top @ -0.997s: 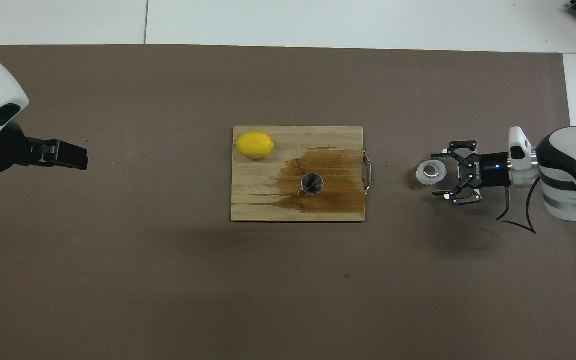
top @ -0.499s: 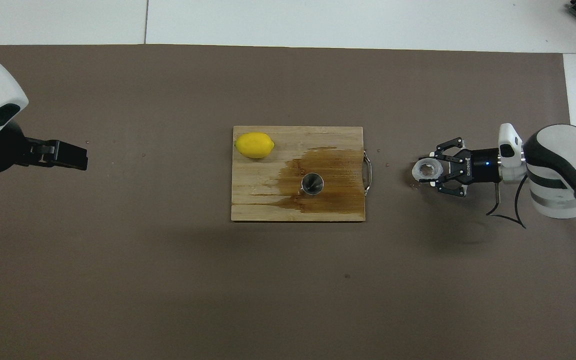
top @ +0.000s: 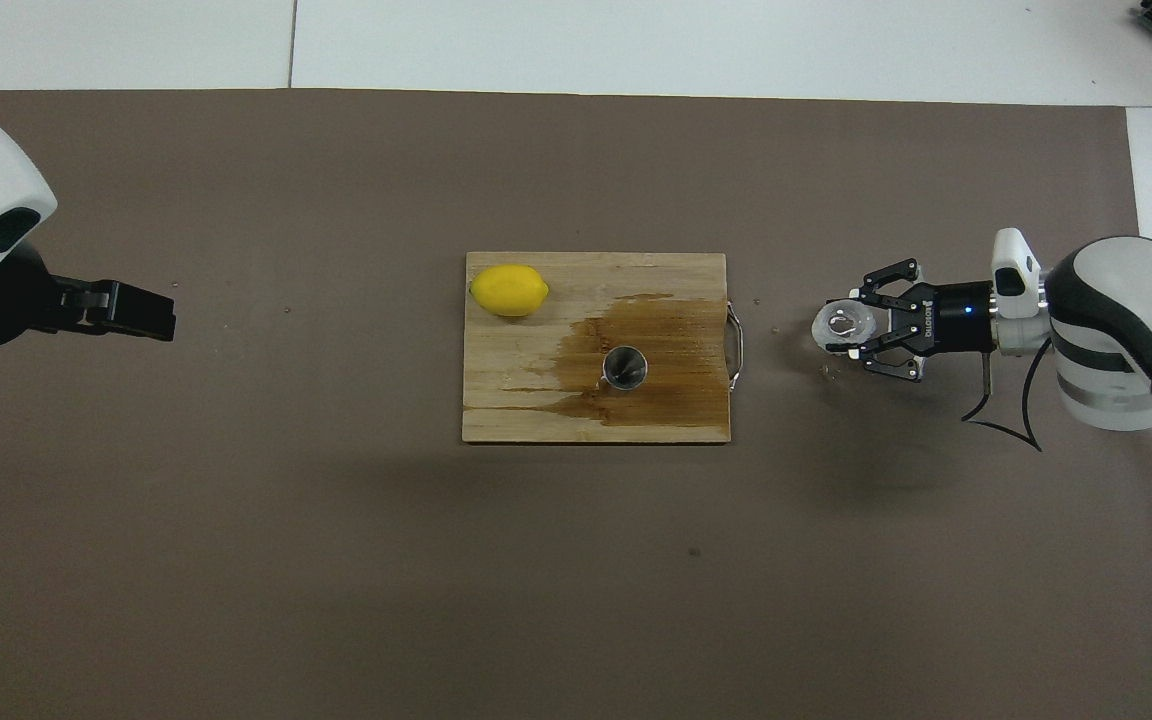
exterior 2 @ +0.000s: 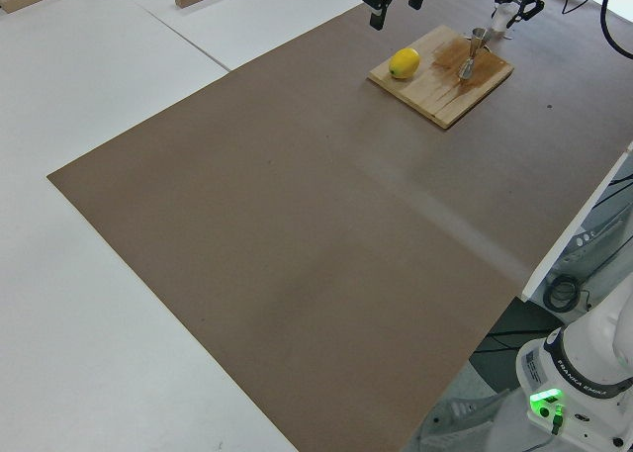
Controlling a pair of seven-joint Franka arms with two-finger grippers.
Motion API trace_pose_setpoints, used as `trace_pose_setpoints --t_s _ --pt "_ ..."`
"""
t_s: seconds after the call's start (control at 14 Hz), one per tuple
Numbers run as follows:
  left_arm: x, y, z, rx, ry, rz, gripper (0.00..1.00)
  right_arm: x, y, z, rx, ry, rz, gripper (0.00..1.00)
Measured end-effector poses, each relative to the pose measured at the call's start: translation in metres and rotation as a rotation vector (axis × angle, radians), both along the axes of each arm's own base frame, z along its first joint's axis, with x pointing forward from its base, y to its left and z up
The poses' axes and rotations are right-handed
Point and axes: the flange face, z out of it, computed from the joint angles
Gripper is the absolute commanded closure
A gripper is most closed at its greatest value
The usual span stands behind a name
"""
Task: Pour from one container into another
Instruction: 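Lift the glass cup with the right gripper over the metal cup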
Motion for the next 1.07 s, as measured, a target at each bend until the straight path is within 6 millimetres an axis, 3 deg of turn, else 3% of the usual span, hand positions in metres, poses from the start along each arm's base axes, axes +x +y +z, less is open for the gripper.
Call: trace_pose_setpoints --t_s 0.21,0.43,0.57,0.78,1.07 --pt "0.000 0.000 0.000 0.000 0.000 0.000 0.00 -0.002 0.050 0.065 -0.063 0.073 -0.033 0.70" --pt "0.000 0.000 0.000 0.000 0.000 0.000 0.00 -0.011 0.108 0.107 -0.147 0.113 -0.050 0.69" --pt "0.000 0.000 0.000 0.000 0.001 0.000 0.00 -0.017 0.150 0.122 -0.210 0.104 -0.063 0.69" --pt "0.000 0.000 0.000 0.000 0.001 0.000 0.00 -0.023 0.197 0.129 -0.306 0.082 -0.092 0.69" --pt "0.000 0.000 0.000 0.000 0.001 0.000 0.00 -0.033 0.234 0.129 -0.440 0.057 -0.083 0.69"
